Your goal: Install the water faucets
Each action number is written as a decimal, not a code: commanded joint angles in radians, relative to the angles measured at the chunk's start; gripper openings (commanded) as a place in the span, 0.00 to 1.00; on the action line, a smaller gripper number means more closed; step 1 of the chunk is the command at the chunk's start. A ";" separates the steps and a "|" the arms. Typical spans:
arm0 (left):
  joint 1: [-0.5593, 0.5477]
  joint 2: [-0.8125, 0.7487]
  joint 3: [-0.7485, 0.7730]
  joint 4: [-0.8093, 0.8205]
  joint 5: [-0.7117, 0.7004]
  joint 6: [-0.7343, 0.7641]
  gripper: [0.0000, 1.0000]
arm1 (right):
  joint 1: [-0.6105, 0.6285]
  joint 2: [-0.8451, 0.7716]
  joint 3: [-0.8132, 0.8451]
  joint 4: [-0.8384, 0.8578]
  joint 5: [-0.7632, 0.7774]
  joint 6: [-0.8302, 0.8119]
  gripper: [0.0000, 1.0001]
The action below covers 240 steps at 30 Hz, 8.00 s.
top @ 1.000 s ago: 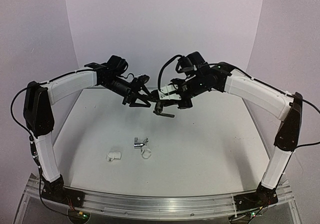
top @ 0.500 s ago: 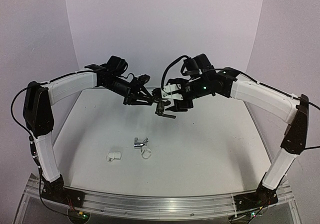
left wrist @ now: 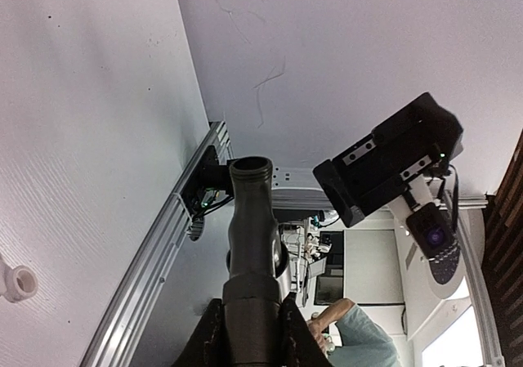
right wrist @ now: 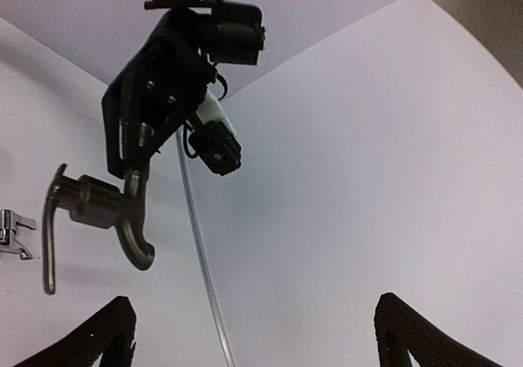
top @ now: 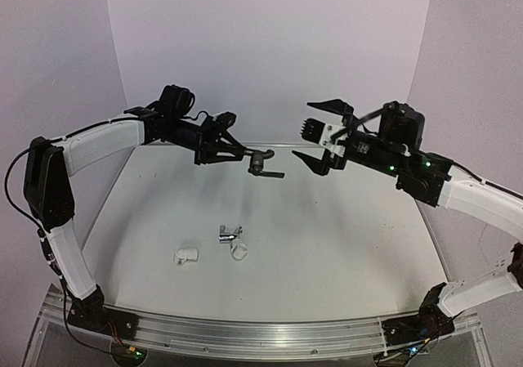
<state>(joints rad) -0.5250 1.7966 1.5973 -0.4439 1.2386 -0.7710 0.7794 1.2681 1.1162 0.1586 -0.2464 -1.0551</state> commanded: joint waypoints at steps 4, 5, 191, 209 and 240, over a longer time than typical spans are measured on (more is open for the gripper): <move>0.000 -0.099 -0.046 0.198 0.120 -0.164 0.00 | 0.010 -0.152 -0.092 0.057 -0.247 -0.012 0.98; 0.000 -0.104 -0.053 0.211 0.138 -0.183 0.00 | 0.013 -0.154 -0.093 0.050 -0.248 -0.020 0.98; -0.177 -0.369 -0.487 -0.123 -1.020 1.108 0.14 | 0.082 -0.139 -0.134 0.065 -0.041 -0.020 0.00; -0.495 -0.601 -0.259 -0.176 -1.180 1.397 0.00 | 0.082 -0.151 0.173 -0.462 -0.358 0.056 0.00; -0.722 -0.544 -0.141 -0.165 -1.115 1.125 0.00 | 0.196 -0.233 -0.023 -0.192 -0.283 -0.416 0.00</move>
<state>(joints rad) -1.2556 1.2461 1.3903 -0.6449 0.0627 0.4282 0.9619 1.0737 1.1294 -0.2333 -0.5613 -1.3964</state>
